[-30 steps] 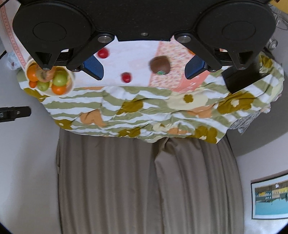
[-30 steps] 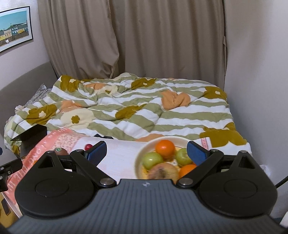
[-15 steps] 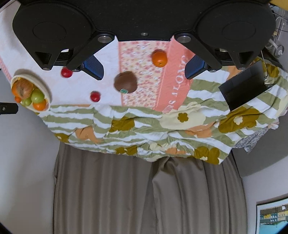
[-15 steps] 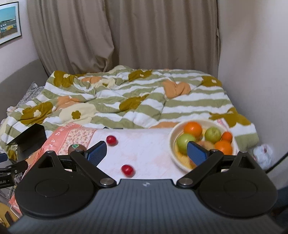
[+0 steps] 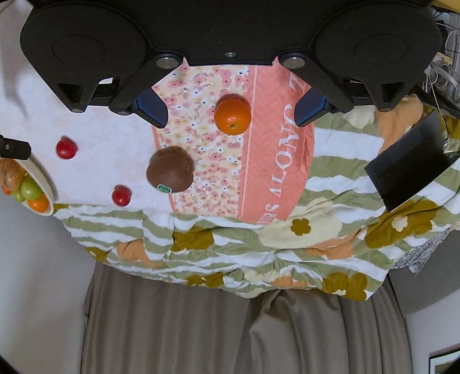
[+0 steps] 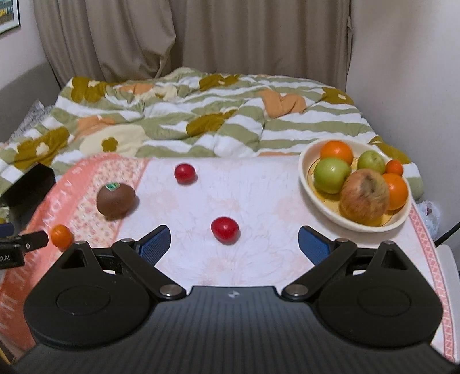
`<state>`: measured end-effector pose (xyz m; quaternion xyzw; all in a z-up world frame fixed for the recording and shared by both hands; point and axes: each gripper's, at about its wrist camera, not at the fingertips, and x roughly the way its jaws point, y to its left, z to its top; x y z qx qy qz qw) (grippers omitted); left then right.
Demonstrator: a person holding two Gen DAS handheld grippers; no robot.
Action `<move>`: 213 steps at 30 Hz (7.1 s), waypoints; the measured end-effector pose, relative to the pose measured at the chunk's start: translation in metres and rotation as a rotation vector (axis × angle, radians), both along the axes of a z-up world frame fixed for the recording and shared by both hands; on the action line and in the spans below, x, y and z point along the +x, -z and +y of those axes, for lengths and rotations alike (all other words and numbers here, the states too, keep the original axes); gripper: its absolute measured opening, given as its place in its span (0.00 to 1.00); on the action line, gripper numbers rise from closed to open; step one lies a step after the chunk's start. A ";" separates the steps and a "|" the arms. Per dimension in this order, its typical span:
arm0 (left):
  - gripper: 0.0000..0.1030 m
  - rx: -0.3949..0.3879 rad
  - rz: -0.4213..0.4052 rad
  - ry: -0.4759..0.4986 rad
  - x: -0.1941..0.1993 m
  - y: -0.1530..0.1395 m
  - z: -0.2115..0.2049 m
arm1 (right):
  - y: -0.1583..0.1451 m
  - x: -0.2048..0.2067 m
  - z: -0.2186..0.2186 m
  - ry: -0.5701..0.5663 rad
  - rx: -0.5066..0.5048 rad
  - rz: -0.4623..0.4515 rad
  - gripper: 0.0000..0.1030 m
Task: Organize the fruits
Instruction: 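Grasp a mandarin with the left tool while the right tool grasps a cherry tomato, then carry the mandarin and cherry tomato to the cream bowl and release both, then withdraw both tools from the bowl toward the kiwi and last tomato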
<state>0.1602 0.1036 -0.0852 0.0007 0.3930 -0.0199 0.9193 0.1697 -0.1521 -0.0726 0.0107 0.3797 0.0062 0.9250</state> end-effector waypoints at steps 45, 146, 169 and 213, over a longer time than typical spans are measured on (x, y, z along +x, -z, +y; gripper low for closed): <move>0.40 0.024 0.065 0.025 0.006 0.015 -0.012 | 0.053 0.048 0.009 -0.050 0.000 0.061 0.47; 0.94 0.000 0.041 0.230 0.139 -0.024 -0.308 | 0.021 0.197 -0.256 -0.105 0.137 0.072 0.68; 0.94 0.009 -0.081 0.145 0.070 -0.069 -0.290 | -0.042 0.119 -0.256 -0.066 0.114 -0.053 1.00; 0.98 -0.022 0.038 0.059 0.031 -0.060 -0.051 | -0.070 0.034 -0.068 -0.032 0.027 -0.002 1.00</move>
